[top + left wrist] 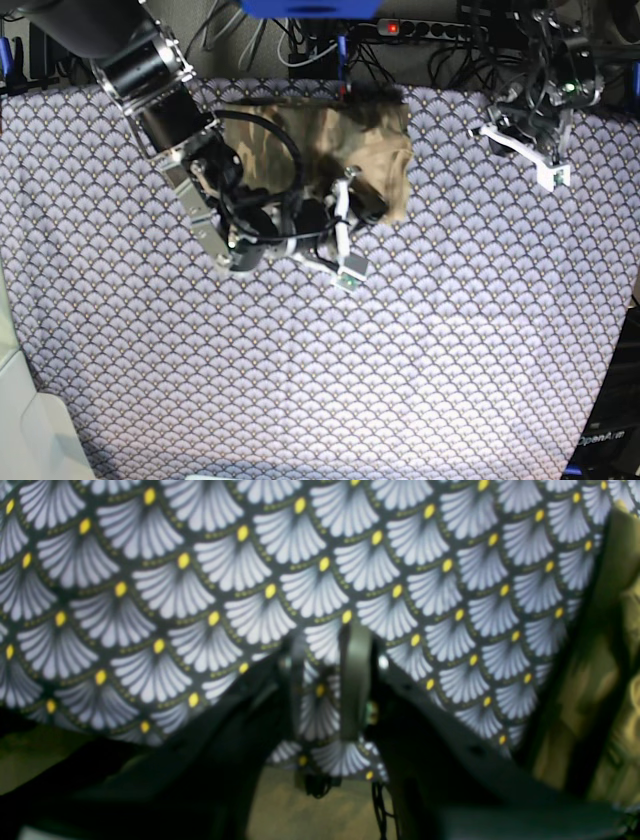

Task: Fold the T-shirt properly
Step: 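Press and tuck the folded end into the bundle with the right gripper, then open the right gripper and withdraw it from the folded bundle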

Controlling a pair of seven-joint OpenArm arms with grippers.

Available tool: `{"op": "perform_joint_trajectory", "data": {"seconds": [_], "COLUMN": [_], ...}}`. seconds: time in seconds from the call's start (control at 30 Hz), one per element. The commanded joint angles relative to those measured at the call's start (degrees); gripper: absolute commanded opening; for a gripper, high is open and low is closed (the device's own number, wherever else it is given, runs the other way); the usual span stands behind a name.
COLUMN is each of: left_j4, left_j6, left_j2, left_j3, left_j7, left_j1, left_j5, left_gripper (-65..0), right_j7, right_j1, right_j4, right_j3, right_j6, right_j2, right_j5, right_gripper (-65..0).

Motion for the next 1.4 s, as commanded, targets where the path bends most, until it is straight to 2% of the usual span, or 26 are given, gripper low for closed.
{"op": "perform_joint_trajectory", "data": {"seconds": [0.0,0.13,0.33,0.53,0.63,0.87,0.97,1.07,1.23,1.3,1.37], "left_j4": [1.04,1.04,1.13,1.13,0.87,1.04,1.04,1.04,1.13,1.13,1.75], "left_j6": [-0.17,-0.17,-0.17,-0.17,-0.17,-0.17,-0.17,-0.17,-0.17,-0.26,-0.26], "left_j2": [-0.56,-0.56,-0.56,-0.56,-0.56,-0.56,-0.56,-0.64,-0.64,-0.56,-0.56], "left_j3": [-0.20,-0.02,0.07,0.07,0.07,0.07,-0.11,-0.20,-0.20,-0.02,0.07], "left_j7": [-0.73,-0.73,-0.64,-0.64,-0.73,-0.73,-0.64,-0.73,-0.82,-0.82,-0.73], "left_j1": [-0.13,-0.13,-0.13,-0.13,-0.13,-0.13,-0.13,0.48,0.66,0.31,0.13], "left_j5": [-0.31,-0.31,-0.31,-0.31,-0.31,-0.31,-0.31,-0.31,-0.31,-0.40,-1.01], "left_gripper": [-52.9,-52.9,-52.9,-52.9,-52.9,-52.9,-52.9,-52.9,-52.9,-52.9,-52.9], "right_j7": [1.36,1.36,1.45,1.01,0.48,-5.23,-7.78,-10.95,-10.86,-10.86,-10.86], "right_j1": [1.49,1.67,1.67,1.67,1.58,1.58,0.88,-2.64,-12.57,-17.23,-21.72], "right_j4": [1.00,0.91,0.91,2.58,7.16,19.02,23.16,26.58,33.27,36.08,37.49], "right_j3": [0.24,0.24,0.24,0.24,0.32,0.85,3.31,9.03,18.08,22.21,26.52], "right_j6": [0.23,0.23,0.23,0.23,0.23,0.23,0.23,0.23,0.23,0.23,0.23], "right_j2": [-0.43,-0.43,-0.43,-0.52,-1.05,-2.28,-1.92,0.80,8.10,10.03,10.56], "right_j5": [1.38,1.38,1.38,1.47,1.56,1.73,1.73,1.73,1.82,1.82,1.82], "right_gripper": [-65.0,-64.8,-53.1,-45.6,-44.7,-44.8,-45.0,-45.1,-45.3,-48.0,-52.8]}}
